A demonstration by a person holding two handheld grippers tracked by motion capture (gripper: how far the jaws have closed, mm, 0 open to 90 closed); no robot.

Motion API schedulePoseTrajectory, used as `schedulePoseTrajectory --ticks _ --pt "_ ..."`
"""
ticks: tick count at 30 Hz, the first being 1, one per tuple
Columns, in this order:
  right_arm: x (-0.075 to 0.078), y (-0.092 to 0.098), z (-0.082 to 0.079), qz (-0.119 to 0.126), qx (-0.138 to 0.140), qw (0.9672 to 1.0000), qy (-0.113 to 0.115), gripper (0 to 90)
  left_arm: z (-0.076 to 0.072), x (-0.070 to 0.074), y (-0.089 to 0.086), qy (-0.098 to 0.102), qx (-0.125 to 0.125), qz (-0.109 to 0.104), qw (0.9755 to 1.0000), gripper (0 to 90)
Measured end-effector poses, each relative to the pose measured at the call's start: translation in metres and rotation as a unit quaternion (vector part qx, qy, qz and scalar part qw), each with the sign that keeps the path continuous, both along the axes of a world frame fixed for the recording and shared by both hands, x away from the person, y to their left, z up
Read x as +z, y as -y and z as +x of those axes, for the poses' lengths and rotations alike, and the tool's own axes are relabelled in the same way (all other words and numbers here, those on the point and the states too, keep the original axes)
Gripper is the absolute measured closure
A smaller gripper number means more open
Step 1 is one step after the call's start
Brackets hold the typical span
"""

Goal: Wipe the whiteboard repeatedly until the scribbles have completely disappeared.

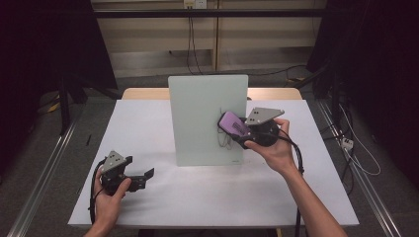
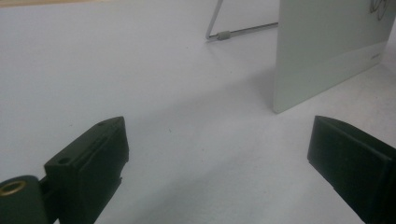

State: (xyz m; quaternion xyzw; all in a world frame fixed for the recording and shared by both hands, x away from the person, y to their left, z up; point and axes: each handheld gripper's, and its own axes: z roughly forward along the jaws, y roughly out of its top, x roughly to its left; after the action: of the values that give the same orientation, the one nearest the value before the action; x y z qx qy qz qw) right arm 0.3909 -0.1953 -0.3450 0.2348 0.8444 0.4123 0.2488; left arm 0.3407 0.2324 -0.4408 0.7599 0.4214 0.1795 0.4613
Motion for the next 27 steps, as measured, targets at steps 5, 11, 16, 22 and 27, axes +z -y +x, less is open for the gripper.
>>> schedulePoseTrajectory --ticks 5,11,16,22,27 --pt "0.022 -0.001 0.007 0.006 -0.012 0.9997 0.020 41.8 0.000 0.000 -0.001 0.000 -0.001 0.001 1.0000 5.4" --pt "0.039 -0.007 0.015 0.010 -0.017 0.9992 0.033 41.8 0.001 0.000 0.000 -0.001 -0.002 0.001 1.0000 5.4" --pt "0.034 -0.012 0.012 -0.009 -0.014 0.9993 0.033 41.8 0.001 -0.001 -0.001 -0.002 -0.001 0.000 1.0000 5.4" --pt "0.019 -0.017 0.008 -0.015 -0.005 0.9996 0.022 41.8 0.000 -0.001 0.000 0.000 -0.003 0.000 1.0000 5.4" --pt "0.006 -0.022 0.004 -0.026 0.003 0.9996 0.010 41.8 0.000 -0.001 0.000 0.001 -0.002 0.001 1.0000 5.4"
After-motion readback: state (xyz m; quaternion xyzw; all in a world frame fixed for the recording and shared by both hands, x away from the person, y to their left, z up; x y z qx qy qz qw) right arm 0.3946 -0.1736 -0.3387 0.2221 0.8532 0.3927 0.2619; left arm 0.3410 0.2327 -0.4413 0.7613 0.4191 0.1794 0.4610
